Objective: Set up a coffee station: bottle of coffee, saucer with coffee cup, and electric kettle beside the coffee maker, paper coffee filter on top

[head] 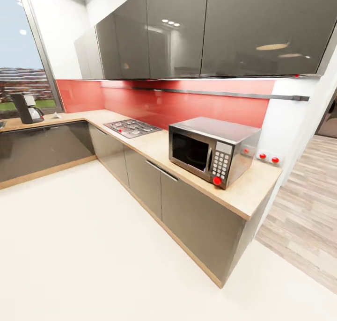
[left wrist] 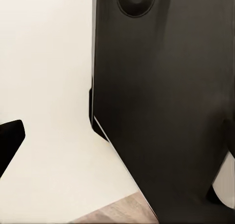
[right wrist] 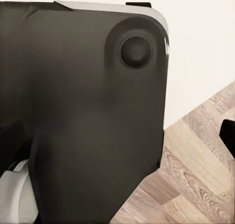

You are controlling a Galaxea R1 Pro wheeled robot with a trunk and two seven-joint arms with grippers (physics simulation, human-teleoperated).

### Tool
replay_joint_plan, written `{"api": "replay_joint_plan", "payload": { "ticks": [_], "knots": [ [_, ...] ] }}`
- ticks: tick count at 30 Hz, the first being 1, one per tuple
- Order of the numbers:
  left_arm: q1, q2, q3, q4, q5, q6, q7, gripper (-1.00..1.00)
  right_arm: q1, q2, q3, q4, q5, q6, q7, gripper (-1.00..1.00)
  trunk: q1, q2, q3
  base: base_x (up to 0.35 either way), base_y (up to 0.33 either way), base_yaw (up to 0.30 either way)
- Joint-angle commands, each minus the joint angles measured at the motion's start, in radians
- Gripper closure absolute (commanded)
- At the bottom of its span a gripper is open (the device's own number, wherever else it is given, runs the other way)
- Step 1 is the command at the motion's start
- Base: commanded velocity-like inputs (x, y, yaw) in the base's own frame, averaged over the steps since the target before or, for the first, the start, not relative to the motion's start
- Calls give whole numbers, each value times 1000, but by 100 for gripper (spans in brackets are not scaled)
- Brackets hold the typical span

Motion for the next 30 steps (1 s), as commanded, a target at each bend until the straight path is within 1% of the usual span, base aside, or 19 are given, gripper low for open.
{"api": "replay_joint_plan", "payload": {
  "ticks": [1,30],
  "knots": [
    [0,0,1,0,6,0,0,-100,1,0,0,-1,0,0,0,-100,-4,7,1,0,0,208],
    [0,0,3,0,6,0,0,-100,1,0,0,-1,0,0,0,-100,-115,210,63,0,0,208]
  ]
}}
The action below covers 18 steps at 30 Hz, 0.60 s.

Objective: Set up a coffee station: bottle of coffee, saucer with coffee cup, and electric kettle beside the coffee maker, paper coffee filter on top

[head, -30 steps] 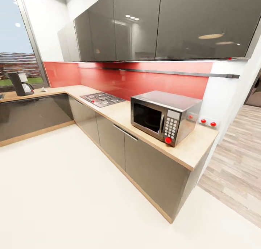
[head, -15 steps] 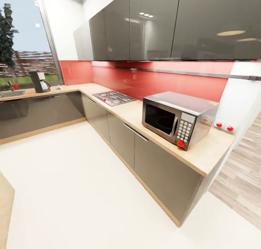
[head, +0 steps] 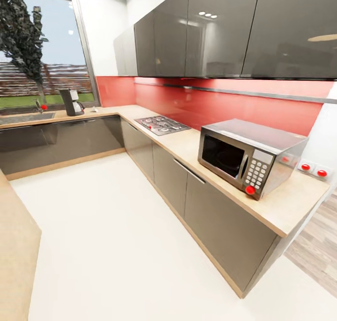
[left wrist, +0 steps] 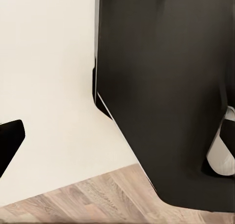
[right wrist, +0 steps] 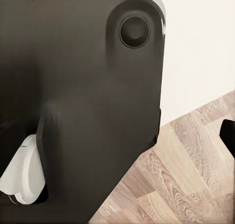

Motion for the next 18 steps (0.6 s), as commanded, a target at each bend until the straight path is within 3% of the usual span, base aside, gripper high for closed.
{"api": "replay_joint_plan", "payload": {
  "ticks": [1,18],
  "knots": [
    [0,0,2,0,6,0,0,-100,0,0,0,-1,0,0,0,-100,-4,7,1,0,0,208],
    [0,0,2,0,6,0,0,-100,0,0,0,-1,0,0,0,-100,-69,126,38,0,0,208]
  ]
}}
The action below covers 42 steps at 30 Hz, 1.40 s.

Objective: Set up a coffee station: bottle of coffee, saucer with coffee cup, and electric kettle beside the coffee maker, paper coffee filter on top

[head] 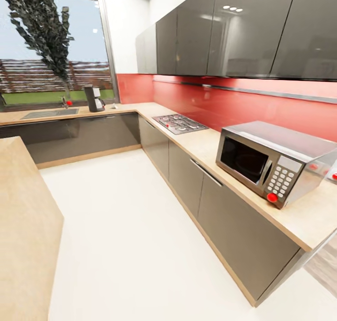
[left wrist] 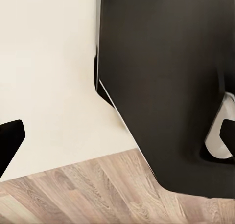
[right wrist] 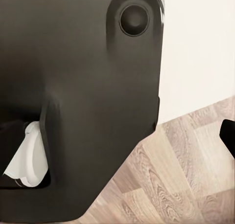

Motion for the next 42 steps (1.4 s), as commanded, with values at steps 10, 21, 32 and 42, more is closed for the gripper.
{"api": "replay_joint_plan", "payload": {
  "ticks": [10,21,32,42],
  "knots": [
    [0,0,2,0,6,0,0,-100,0,0,0,-1,0,0,0,-100,-38,69,20,0,0,208],
    [0,0,2,0,6,0,0,-100,0,0,0,0,0,0,0,-100,-81,146,44,0,0,208],
    [0,0,2,0,6,0,0,-100,-1,0,0,0,0,0,0,-100,-123,223,68,0,0,208],
    [0,0,2,0,6,-6,0,-100,-1,0,0,0,0,0,0,-100,-161,293,90,0,0,237]
  ]
}}
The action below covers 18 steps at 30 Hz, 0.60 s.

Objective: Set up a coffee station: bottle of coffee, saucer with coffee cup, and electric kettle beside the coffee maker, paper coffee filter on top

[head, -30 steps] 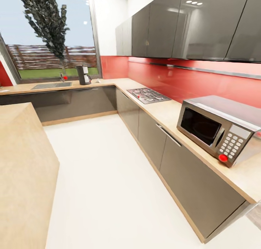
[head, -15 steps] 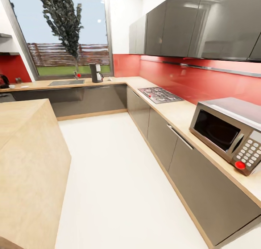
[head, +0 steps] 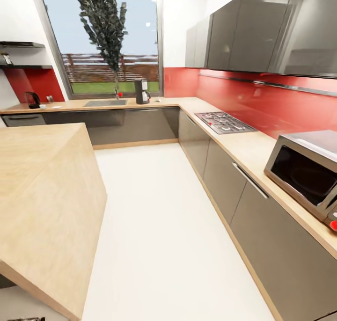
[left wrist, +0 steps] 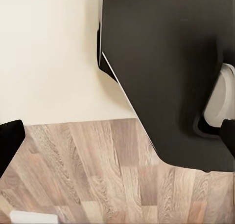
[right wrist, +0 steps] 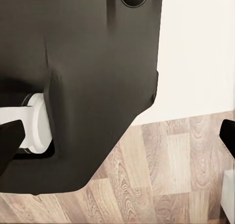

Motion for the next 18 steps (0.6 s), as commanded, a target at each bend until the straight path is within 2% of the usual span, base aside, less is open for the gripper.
{"api": "replay_joint_plan", "payload": {
  "ticks": [1,12,18],
  "knots": [
    [0,0,1,0,6,-5,0,-100,1,0,0,-1,0,0,0,-100,-4,6,1,0,0,249],
    [0,-1,1,0,6,-17,0,-100,1,0,0,-1,0,0,0,-100,-46,83,26,0,0,251],
    [0,-2,1,0,6,-20,0,-100,0,0,0,-1,0,0,0,-100,-46,83,22,0,0,252]
  ]
}}
